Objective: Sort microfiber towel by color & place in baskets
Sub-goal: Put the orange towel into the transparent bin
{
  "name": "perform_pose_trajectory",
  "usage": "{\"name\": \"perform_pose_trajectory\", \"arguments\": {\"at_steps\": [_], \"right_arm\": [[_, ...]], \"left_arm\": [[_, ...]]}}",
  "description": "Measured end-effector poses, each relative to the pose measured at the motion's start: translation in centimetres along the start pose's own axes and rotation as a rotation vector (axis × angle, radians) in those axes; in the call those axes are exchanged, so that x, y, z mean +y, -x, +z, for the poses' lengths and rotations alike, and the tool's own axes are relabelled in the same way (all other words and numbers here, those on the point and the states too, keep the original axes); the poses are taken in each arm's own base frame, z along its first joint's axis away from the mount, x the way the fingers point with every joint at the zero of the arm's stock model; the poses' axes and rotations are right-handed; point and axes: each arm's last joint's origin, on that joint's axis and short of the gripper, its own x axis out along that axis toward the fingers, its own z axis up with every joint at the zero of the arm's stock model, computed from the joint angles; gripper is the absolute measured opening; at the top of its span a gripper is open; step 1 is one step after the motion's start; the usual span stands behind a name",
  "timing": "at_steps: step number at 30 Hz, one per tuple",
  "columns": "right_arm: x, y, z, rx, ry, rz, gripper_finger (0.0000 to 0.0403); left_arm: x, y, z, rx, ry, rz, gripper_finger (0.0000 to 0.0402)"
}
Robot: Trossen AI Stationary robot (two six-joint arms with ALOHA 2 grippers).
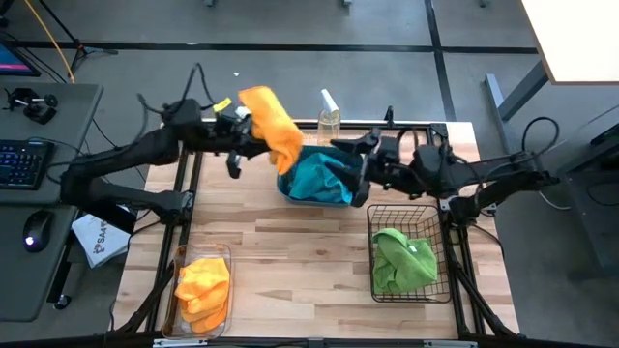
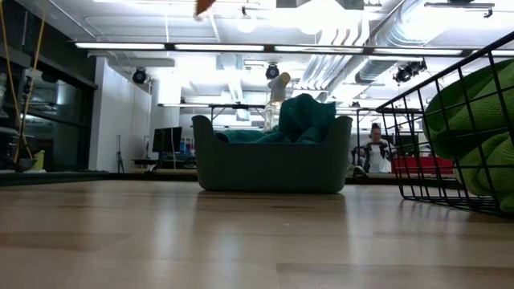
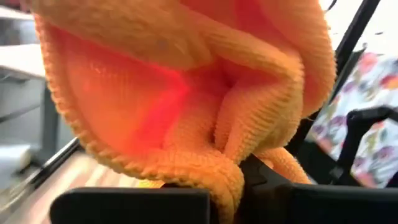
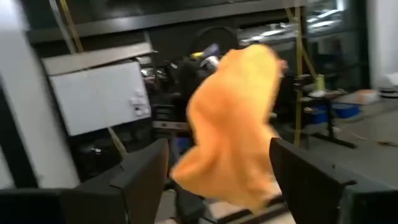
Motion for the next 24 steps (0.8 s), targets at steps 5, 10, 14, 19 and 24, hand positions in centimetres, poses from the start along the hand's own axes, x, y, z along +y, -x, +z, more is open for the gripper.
{"name": "perform_pose_trajectory", "arguments": {"at_steps": [5,10,14,19,24], "right_arm": [[-0.7,1.1,0.6,0.048,0.004,-0.072,0.0279],[-1.5,0.9,0.0,0.107,0.041,-0.132,0.0279],[-2.5,0.7,-0.6,0.161,0.046,-0.176,0.0279],[-3.8,0.5,-1.2,0.225,0.016,-0.236,0.0279],[-4.4,0.5,-1.6,0.271,0.004,-0.264,0.0279]], "left_arm": [[-1.6,3.7,-1.5,0.219,0.066,0.013,0.0001],[-5.1,6.3,-5.5,0.657,0.277,-0.062,0.0001],[-8.2,8.2,-8.0,0.970,0.401,-0.064,0.0001],[-12.6,9.2,-10.5,1.175,0.366,-0.069,0.0000],[-17.2,9.8,-14.8,1.419,0.152,-0.092,0.0000]]}}
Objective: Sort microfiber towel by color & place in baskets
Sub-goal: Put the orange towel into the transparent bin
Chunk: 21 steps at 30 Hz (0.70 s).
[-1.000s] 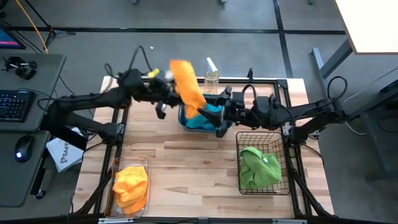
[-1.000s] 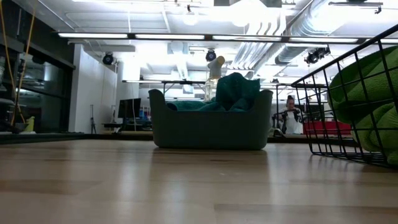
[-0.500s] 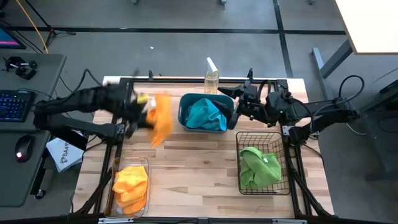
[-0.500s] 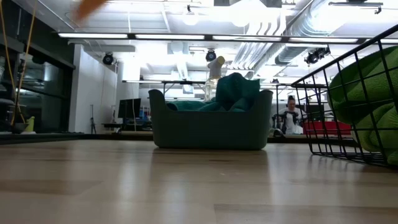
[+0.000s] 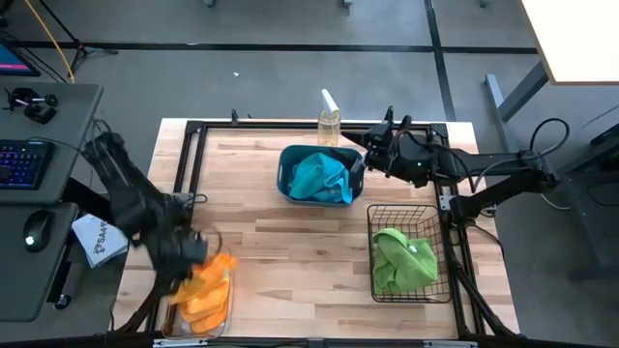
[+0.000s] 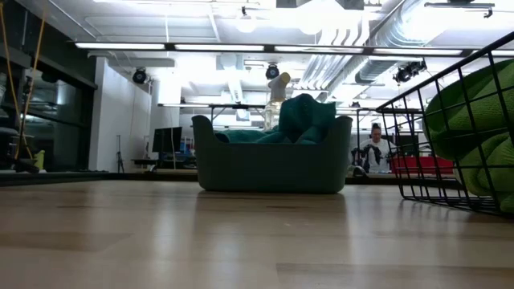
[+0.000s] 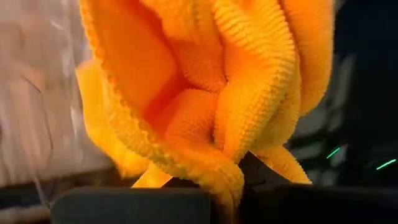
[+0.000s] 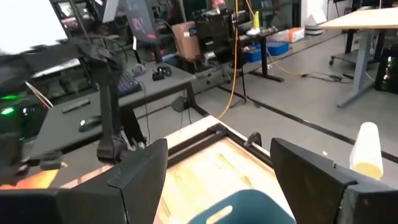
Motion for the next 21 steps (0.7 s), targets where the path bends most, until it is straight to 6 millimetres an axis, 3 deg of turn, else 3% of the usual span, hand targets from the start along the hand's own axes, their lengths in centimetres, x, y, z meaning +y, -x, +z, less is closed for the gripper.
{"name": "perform_pose_trajectory", "arguments": {"at_steps": [5,11,16,21], "right_arm": [[-0.1,0.0,-0.1,0.016,0.013,-0.004,0.0279],[-0.4,-0.1,-0.1,0.019,0.012,-0.015,0.0279],[-0.5,-0.2,-0.3,0.040,0.020,-0.023,0.0279],[-0.6,-0.1,-0.7,0.076,-0.003,-0.035,0.0279]], "left_arm": [[-2.4,-4.9,-1.3,0.132,-0.189,0.186,0.0000],[-3.0,-8.6,-0.2,0.078,-0.361,0.360,0.0000],[-2.8,-9.8,-0.2,0.177,-0.556,0.410,0.0000],[-1.9,-8.1,-2.1,0.407,-0.741,0.415,0.0000]]}}
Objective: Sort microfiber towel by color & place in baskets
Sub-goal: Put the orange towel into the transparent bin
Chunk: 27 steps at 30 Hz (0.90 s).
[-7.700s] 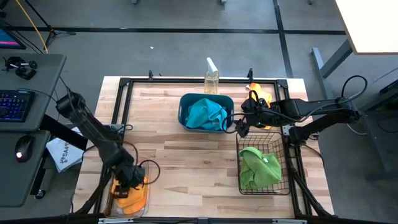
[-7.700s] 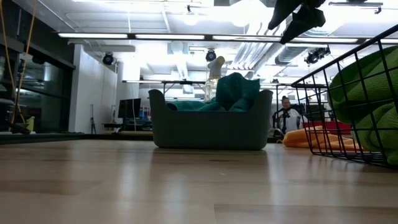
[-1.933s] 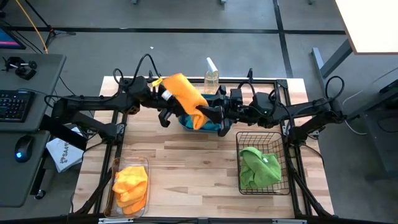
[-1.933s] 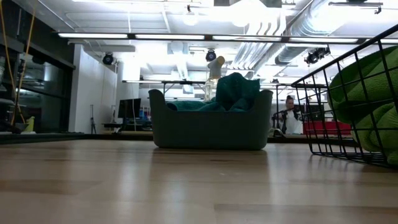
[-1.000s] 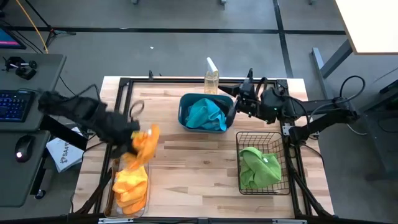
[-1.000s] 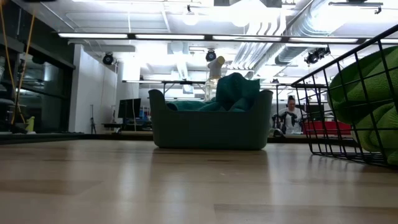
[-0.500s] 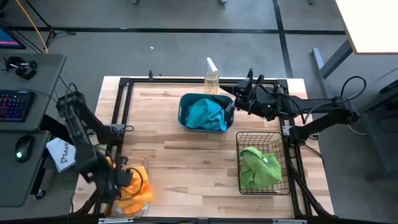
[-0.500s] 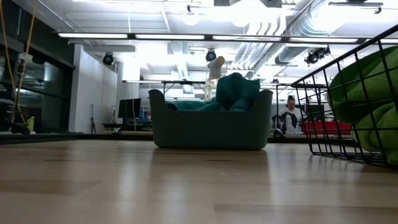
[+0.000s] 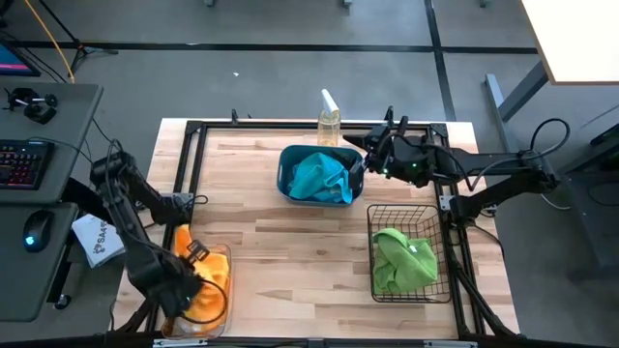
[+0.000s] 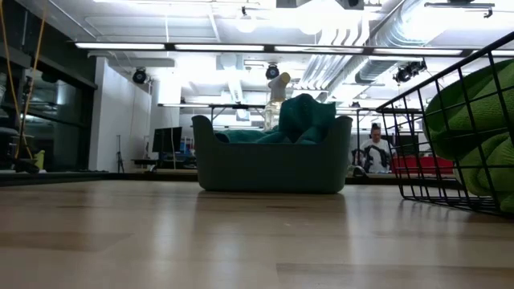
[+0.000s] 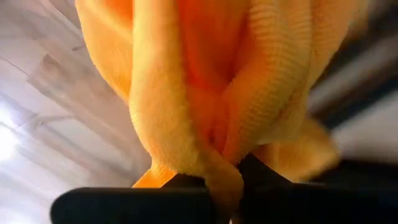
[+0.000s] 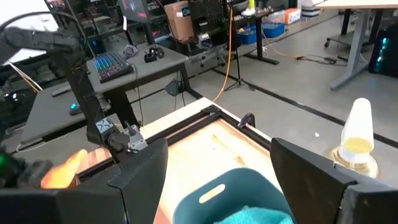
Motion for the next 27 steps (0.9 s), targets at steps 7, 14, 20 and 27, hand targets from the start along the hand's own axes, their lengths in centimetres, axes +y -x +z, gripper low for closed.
{"name": "perform_pose_trajectory", "arguments": {"at_steps": [7,14,20,27], "right_arm": [[-0.1,0.0,-0.3,0.033,0.000,-0.012,0.0279],[-0.2,0.0,-0.6,0.054,0.013,-0.019,0.0279],[-0.3,0.0,-0.7,0.069,0.023,-0.024,0.0279],[-0.3,0.0,-0.7,0.069,0.027,-0.024,0.0279]], "left_arm": [[1.3,2.5,-2.1,-0.154,-0.369,0.075,0.0000],[0.6,2.5,0.0,-0.317,-0.335,0.030,0.0000],[-1.1,0.2,3.1,-0.323,-0.336,0.035,0.0000],[-0.4,-3.9,2.0,-0.067,-0.345,0.113,0.0000]]}}
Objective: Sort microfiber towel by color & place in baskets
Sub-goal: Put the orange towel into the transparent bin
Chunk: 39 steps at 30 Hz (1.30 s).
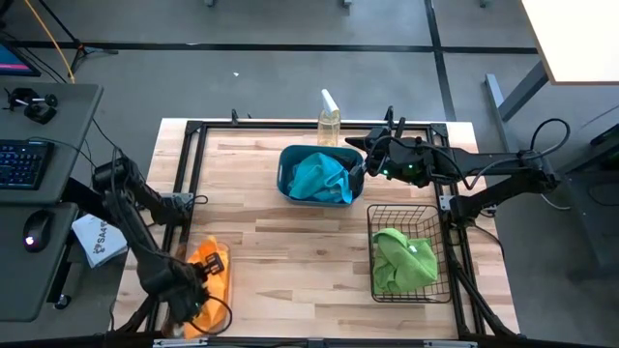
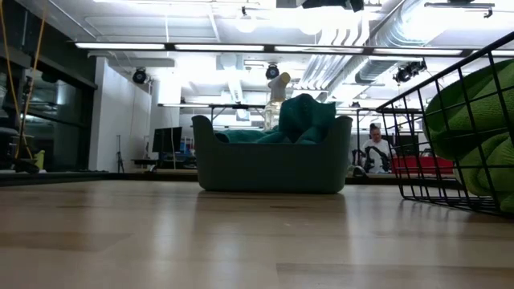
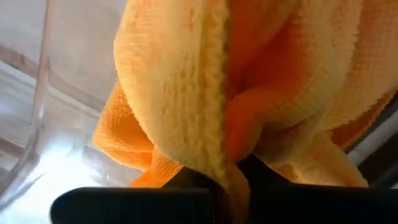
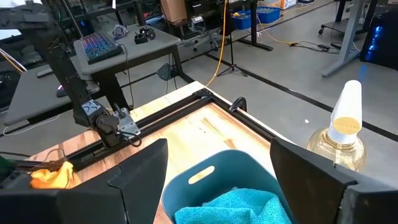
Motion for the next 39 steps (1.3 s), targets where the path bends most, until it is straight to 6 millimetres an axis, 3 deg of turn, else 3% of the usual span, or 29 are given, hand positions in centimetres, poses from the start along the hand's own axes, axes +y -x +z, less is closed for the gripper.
{"name": "perform_pose_trajectory", "arguments": {"at_steps": [11,19,33,39], "right_arm": [[0.0,0.0,0.0,0.000,-0.001,0.000,0.0279],[0.0,0.0,0.0,0.000,-0.005,0.000,0.0279],[0.0,0.0,-0.1,0.006,0.003,-0.002,0.0279],[-0.1,0.0,-0.1,0.011,0.009,-0.007,0.0279]], "left_arm": [[0.2,-1.0,-0.6,-0.152,0.021,0.003,0.0004],[1.3,-0.9,-0.6,-0.177,0.157,-0.027,0.0047],[2.9,3.9,-4.5,-0.383,0.382,-0.096,0.0146],[3.5,6.7,-6.6,-0.415,0.527,-0.108,0.0166]]}}
